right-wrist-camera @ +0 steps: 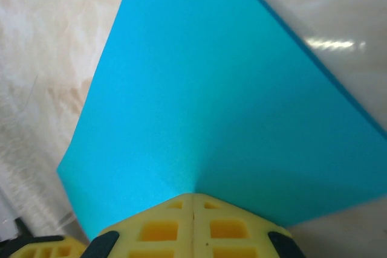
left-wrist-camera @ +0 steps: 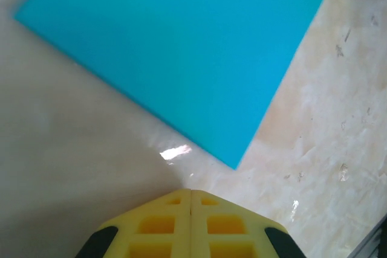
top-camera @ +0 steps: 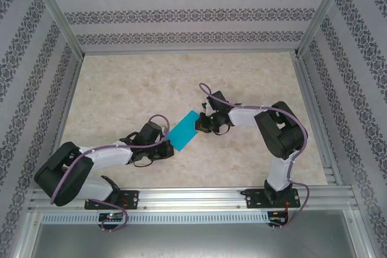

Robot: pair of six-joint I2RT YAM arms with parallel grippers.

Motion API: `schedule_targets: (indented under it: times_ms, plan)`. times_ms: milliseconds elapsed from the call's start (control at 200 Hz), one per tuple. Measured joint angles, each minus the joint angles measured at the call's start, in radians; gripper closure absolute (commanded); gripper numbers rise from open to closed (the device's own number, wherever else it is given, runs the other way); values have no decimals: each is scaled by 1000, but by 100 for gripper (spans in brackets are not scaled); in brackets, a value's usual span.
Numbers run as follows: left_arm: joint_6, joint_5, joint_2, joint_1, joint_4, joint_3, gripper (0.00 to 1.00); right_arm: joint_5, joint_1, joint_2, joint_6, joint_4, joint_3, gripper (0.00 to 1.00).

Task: Fold a paper plane with a square sheet of paper (pick it up from the middle)
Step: First fold in half a square sheet of paper at the center of the table, then rotate the paper at the center of the table.

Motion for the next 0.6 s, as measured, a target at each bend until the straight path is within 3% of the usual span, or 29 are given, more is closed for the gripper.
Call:
schedule_targets:
  times_ms: [145, 210, 400, 599]
  plan:
    - [-3, -42, -102, 50, -108, 56, 82, 91, 2, -28, -50, -103, 74, 100]
    - [-8, -60, -138, 90, -137, 84, 71, 126, 24, -45, -60, -128, 112, 100]
    - [-5, -86, -156, 234, -215, 149, 51, 208, 162, -54, -35, -154, 174, 93]
    - [12, -87, -118, 313, -255, 171, 38, 265, 269, 59, 5, -213, 287, 88]
